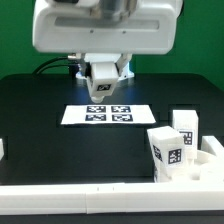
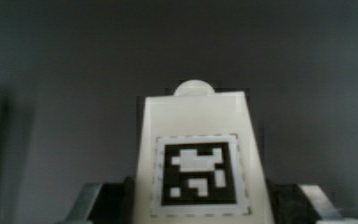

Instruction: Assemble stool

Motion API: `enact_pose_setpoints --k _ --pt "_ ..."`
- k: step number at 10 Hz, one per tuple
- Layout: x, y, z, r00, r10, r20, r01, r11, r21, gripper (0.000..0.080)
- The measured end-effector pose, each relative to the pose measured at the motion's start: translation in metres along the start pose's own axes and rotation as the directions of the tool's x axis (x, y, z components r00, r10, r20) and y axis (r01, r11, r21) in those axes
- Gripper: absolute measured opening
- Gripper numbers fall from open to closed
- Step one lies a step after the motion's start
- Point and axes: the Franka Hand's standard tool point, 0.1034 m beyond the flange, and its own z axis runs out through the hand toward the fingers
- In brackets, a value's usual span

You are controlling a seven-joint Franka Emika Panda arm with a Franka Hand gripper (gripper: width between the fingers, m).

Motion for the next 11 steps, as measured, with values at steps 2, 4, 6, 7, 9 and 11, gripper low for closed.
enact_pose_setpoints --k 2,4,6,7,9,11 --pt "0.000 0.003 0.005 0.992 0.000 -0.124 -0.001 1.000 -0.008 0.0337" --pt "0.007 -0.003 -0.002 0.964 0.048 -0.261 -0.053 0.999 -0.009 0.0337" --pt "0.037 -0.059 -0.041 0.915 0.047 -0.400 -0.049 0.999 0.006 0.0337" --pt "0.045 -0.079 -0.050 0.896 0.099 -0.432 -0.094 0.995 0.034 0.0337" --pt "0.056 -0.085 -0.057 0.808 0.069 -0.585 -0.068 0.997 0.024 0.0337" --pt "0.054 -0.085 -0.049 0.820 0.074 -0.567 -0.073 0.997 0.025 0.0337"
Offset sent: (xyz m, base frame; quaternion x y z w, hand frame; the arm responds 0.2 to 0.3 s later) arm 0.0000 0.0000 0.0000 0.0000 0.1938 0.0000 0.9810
